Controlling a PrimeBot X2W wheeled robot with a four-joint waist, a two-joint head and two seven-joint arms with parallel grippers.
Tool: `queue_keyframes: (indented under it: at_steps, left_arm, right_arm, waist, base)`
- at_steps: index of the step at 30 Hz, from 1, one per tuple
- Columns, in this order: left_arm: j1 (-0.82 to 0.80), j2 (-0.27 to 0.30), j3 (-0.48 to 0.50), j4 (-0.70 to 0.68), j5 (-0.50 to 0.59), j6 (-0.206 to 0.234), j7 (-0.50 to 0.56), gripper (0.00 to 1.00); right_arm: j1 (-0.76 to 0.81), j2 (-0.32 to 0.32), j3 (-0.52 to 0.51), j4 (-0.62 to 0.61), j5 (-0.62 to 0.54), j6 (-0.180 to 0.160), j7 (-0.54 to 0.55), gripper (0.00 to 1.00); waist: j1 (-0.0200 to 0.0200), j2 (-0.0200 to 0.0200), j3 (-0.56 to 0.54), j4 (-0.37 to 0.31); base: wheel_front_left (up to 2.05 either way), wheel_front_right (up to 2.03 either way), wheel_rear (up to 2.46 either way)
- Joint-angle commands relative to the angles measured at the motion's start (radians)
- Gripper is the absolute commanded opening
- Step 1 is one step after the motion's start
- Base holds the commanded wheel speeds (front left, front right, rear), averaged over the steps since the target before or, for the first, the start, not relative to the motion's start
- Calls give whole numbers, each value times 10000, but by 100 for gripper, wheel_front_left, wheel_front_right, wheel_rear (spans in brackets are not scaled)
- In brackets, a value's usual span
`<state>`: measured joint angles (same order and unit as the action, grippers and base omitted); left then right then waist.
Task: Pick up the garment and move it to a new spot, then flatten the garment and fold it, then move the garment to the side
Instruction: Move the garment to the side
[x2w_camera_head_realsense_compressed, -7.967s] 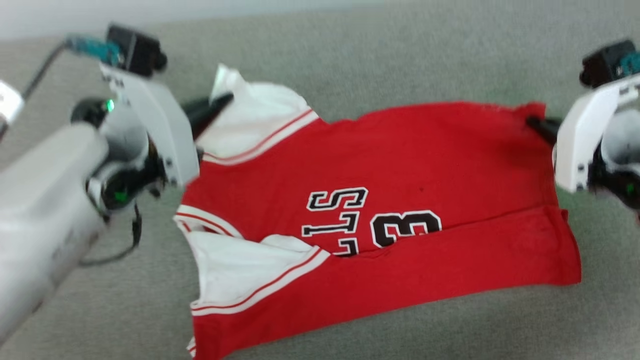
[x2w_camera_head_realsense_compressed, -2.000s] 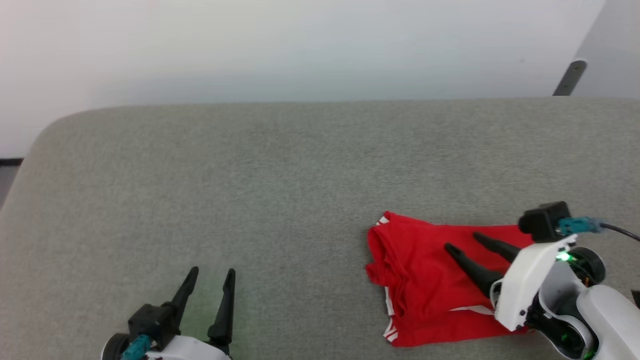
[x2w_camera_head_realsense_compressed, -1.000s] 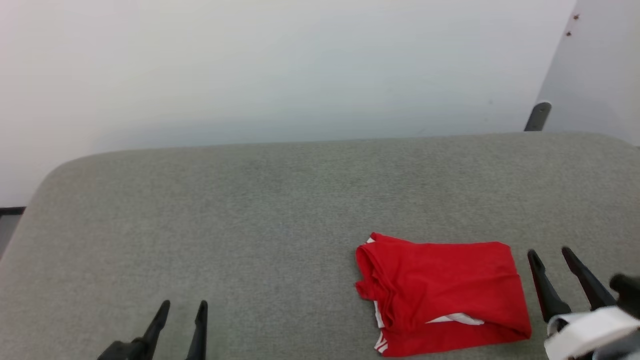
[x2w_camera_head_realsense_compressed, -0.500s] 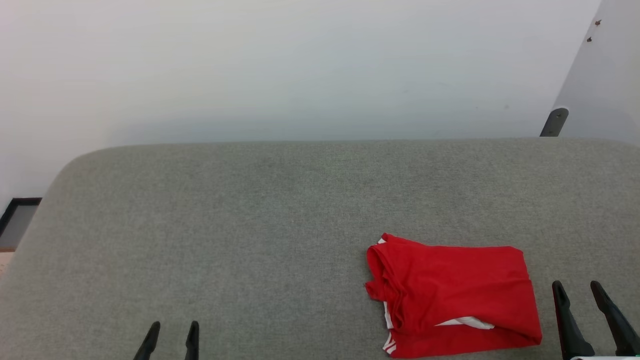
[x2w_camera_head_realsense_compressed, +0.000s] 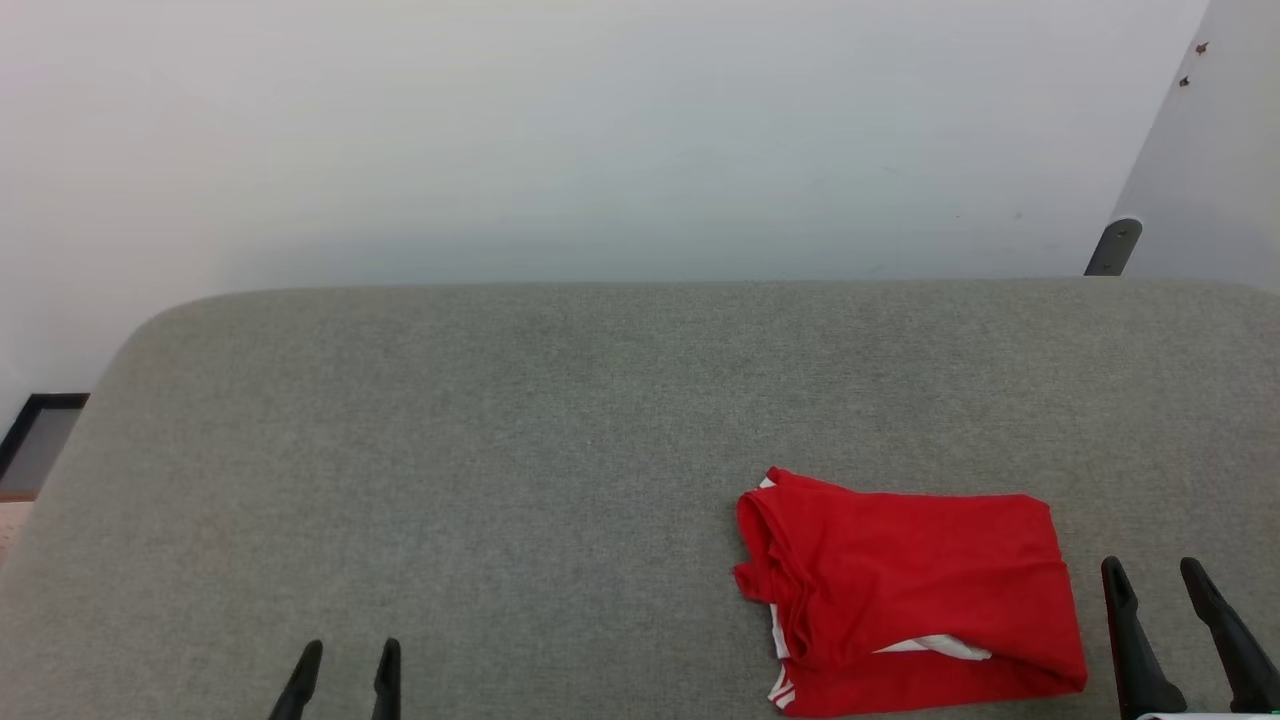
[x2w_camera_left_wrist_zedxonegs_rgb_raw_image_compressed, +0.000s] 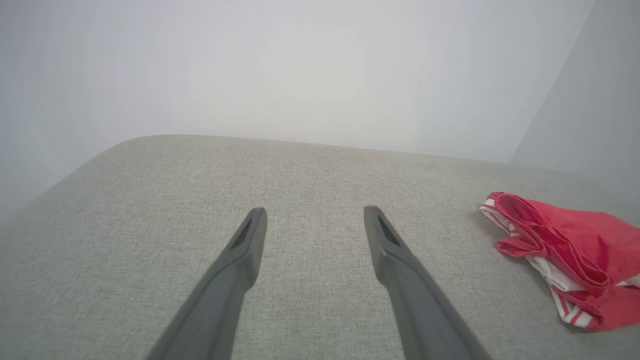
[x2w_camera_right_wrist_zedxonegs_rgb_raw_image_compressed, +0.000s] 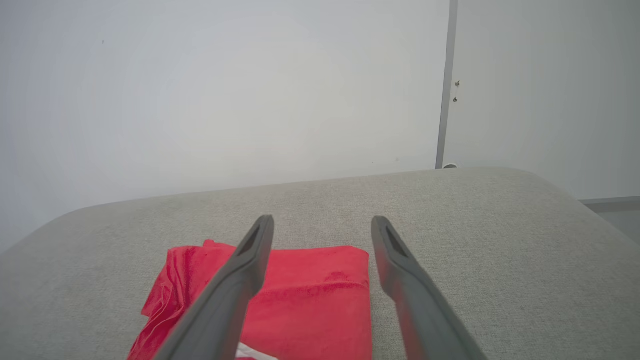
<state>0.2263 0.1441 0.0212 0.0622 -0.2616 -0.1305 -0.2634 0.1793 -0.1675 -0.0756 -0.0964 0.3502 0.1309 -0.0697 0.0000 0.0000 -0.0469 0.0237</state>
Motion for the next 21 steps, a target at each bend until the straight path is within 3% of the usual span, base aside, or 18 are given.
queue_keyframes:
  at_steps: [1, 7, 12, 15, 21]
  left_arm:
    - [8, 9, 3, -34, -47, 6, -7, 100]
    - [-69, -114, 33, 36, -47, 6, -7, 100]
    - [-272, -332, -32, 72, -49, 6, -7, 100]
    - [-470, -402, -124, 114, 0, 6, -5, 100]
    - [-947, -458, -435, 338, -6, 6, -5, 100]
  right_arm:
    - [103, 53, -34, -65, -49, -4, 31, 100]
    - [-296, -271, 231, -128, -242, -4, 487, 100]
    - [-1171, -940, 344, 227, 56, -4, 1672, 100]
    - [-1945, -1650, 629, 780, 261, -4, 3071, 100]
    - [-3403, -2765, 1547, 2043, 1348, -5, 6870, 100]
  waist:
    - [0, 0, 4, 6]
    - [0, 0, 29, 1]
    - [0, 0, 141, 34]
    - [0, 0, 324, 36]
    - [0, 0, 811, 39]
  base:
    - [0, 0, 0]
    - [0, 0, 0]
    - [0, 0, 0]
    - [0, 0, 0]
    - [0, 0, 0]
